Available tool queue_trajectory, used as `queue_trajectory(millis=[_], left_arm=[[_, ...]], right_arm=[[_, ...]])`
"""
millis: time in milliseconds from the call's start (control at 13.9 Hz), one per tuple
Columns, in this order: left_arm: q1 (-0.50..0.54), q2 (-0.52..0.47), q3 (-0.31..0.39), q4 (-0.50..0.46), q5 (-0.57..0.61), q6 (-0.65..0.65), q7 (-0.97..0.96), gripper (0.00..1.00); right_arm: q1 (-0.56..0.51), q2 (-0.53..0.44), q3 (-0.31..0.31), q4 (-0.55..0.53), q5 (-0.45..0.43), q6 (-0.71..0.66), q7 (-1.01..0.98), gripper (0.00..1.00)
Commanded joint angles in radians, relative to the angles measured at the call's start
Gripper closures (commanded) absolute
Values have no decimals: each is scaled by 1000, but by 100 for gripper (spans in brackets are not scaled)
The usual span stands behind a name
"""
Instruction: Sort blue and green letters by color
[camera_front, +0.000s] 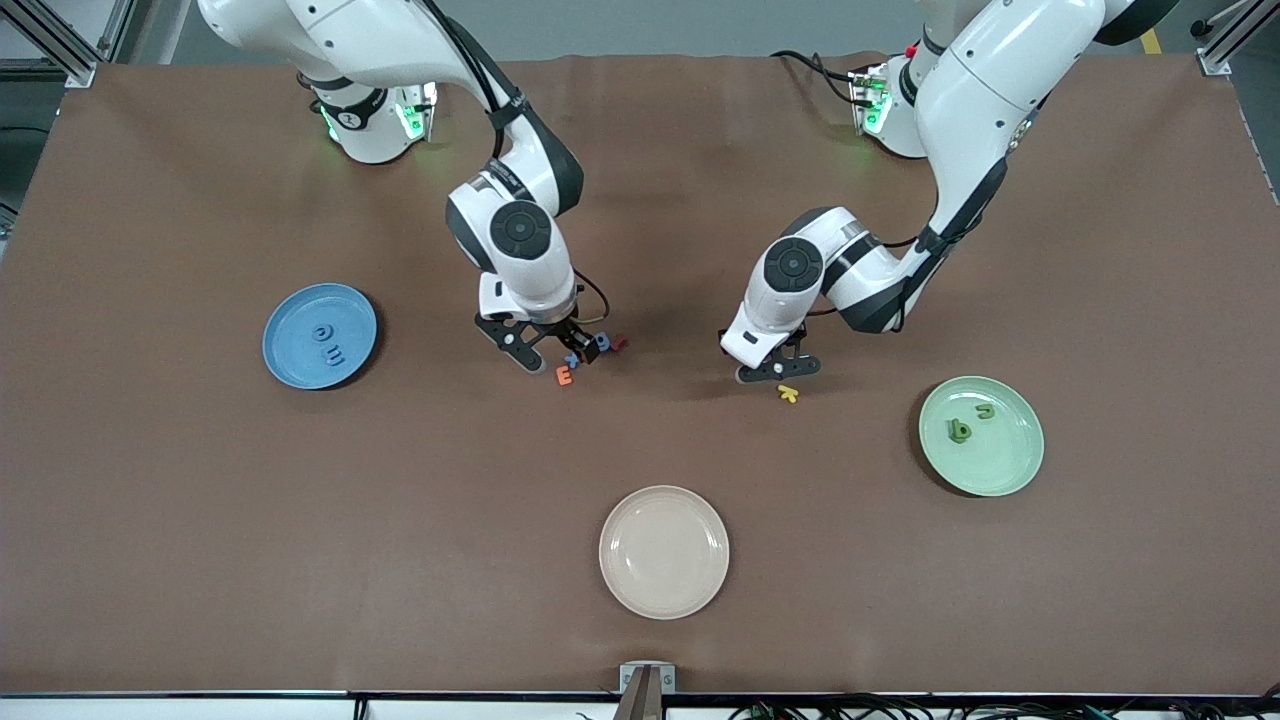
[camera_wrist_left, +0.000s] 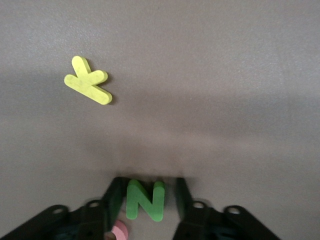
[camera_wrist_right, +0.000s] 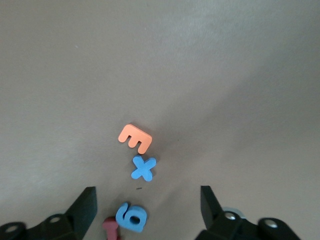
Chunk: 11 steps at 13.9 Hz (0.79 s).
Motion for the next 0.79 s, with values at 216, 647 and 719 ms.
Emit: queue_trajectory(millis=[216, 647, 719], left_arm=[[30, -54, 0, 5, 21, -17, -9, 98], [199, -89, 2, 151, 23, -208, 207, 98], [242, -91, 2, 152, 23, -208, 257, 98]], right_arm=[[22, 70, -12, 29, -61, 42, 65, 29], [19, 111, -13, 43, -78, 88, 67, 34], [18, 111, -15, 43, -78, 88, 67, 34]])
